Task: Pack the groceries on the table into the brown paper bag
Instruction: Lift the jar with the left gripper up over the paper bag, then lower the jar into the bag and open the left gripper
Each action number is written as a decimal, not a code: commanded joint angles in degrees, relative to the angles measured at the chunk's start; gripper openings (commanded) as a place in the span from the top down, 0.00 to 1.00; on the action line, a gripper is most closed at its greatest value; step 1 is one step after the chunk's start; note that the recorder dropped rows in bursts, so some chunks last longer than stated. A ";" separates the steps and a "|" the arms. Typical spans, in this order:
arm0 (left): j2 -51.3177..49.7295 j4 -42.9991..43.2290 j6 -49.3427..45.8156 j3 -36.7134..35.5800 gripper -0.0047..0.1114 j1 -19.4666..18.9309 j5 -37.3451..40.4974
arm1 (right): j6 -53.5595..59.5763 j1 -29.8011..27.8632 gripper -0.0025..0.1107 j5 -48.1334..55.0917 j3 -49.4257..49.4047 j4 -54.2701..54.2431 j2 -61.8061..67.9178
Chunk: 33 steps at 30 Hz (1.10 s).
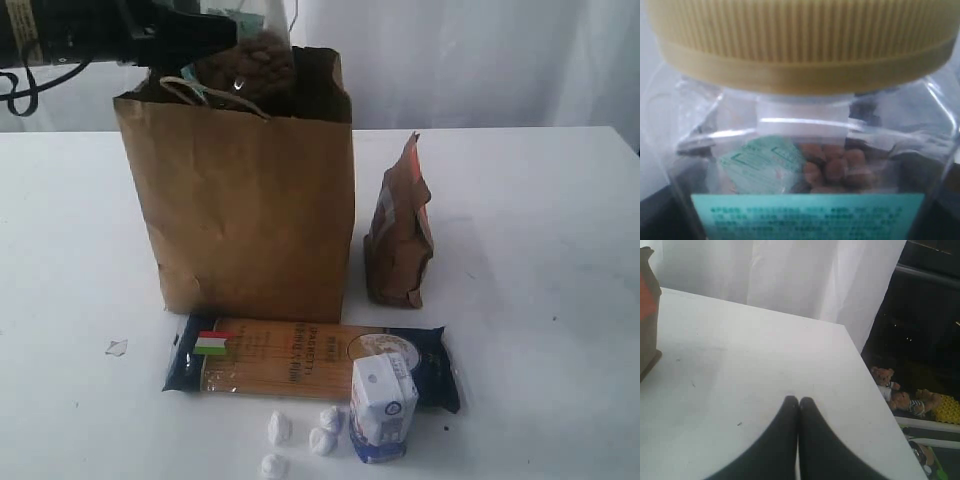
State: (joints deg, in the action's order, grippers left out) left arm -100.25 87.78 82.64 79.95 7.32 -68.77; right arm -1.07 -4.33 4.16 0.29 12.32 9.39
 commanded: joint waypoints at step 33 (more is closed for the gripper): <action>1.43 12.17 8.58 0.77 0.41 0.79 9.50 | -0.28 -0.29 0.98 -0.31 -0.29 -0.03 -0.23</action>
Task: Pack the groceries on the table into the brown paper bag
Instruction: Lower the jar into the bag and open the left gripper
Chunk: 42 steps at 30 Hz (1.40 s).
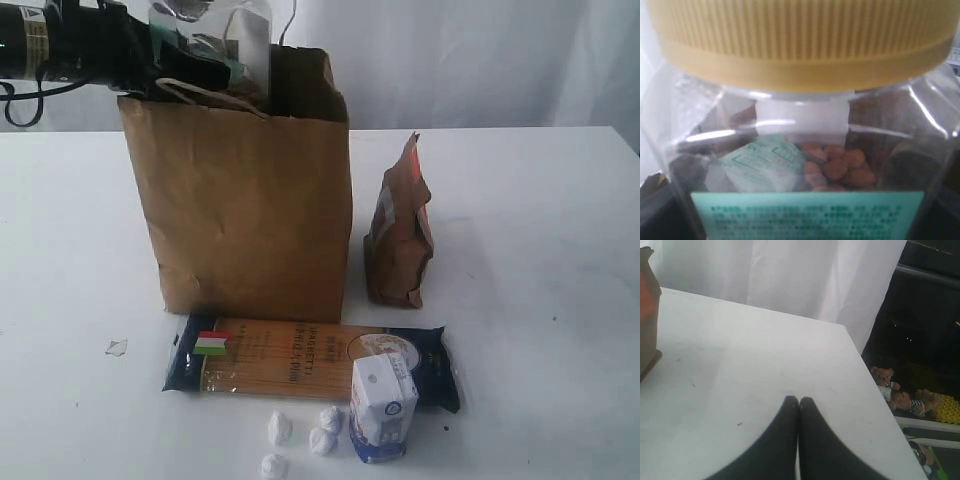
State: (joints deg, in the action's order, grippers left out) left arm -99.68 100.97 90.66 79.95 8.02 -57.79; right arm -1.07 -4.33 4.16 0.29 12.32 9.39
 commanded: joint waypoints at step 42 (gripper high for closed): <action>2.75 -6.73 -0.06 0.77 0.05 -0.04 -7.20 | -0.28 -0.29 0.98 -0.31 -0.29 -0.03 -0.23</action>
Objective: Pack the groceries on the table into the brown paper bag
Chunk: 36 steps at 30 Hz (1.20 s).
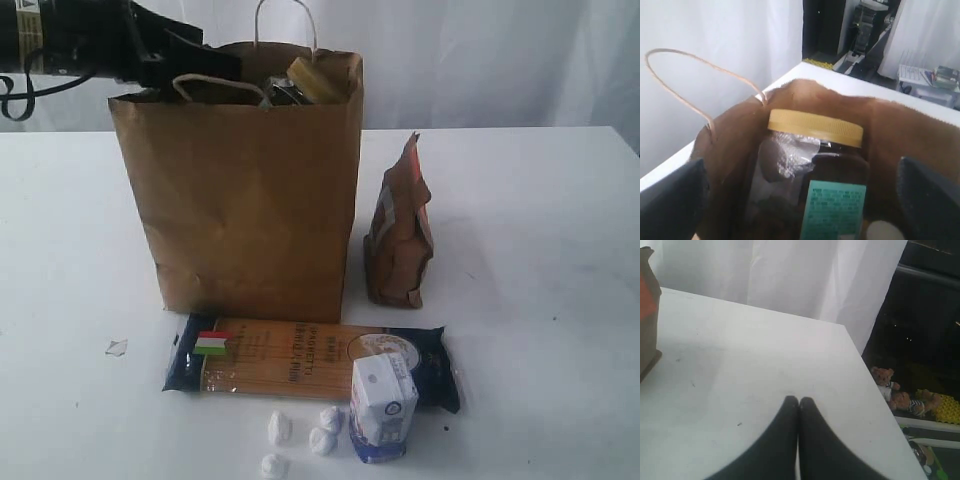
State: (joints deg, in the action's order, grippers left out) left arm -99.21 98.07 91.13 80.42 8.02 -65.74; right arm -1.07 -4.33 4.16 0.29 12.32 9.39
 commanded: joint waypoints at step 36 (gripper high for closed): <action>29.69 -79.74 -74.05 -22.09 0.96 -11.91 64.07 | -0.28 -0.29 0.98 -0.31 -0.29 -0.03 -0.23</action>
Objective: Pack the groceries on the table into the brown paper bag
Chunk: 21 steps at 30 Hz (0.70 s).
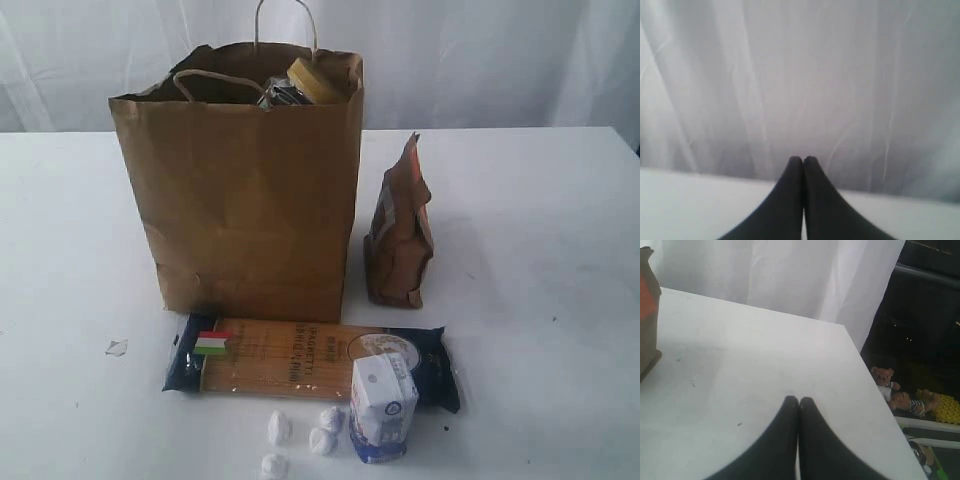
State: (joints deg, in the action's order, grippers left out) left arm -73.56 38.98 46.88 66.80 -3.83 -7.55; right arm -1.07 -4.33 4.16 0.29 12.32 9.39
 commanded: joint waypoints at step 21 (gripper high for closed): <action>34.84 -20.94 -31.71 -54.35 0.96 -0.07 -16.90 | -0.28 -0.29 0.98 -0.31 -0.29 -0.03 -0.23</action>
State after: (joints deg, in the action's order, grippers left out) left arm -39.75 17.50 12.83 13.01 -3.93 -24.15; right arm -1.07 -4.33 4.16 0.29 12.32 9.39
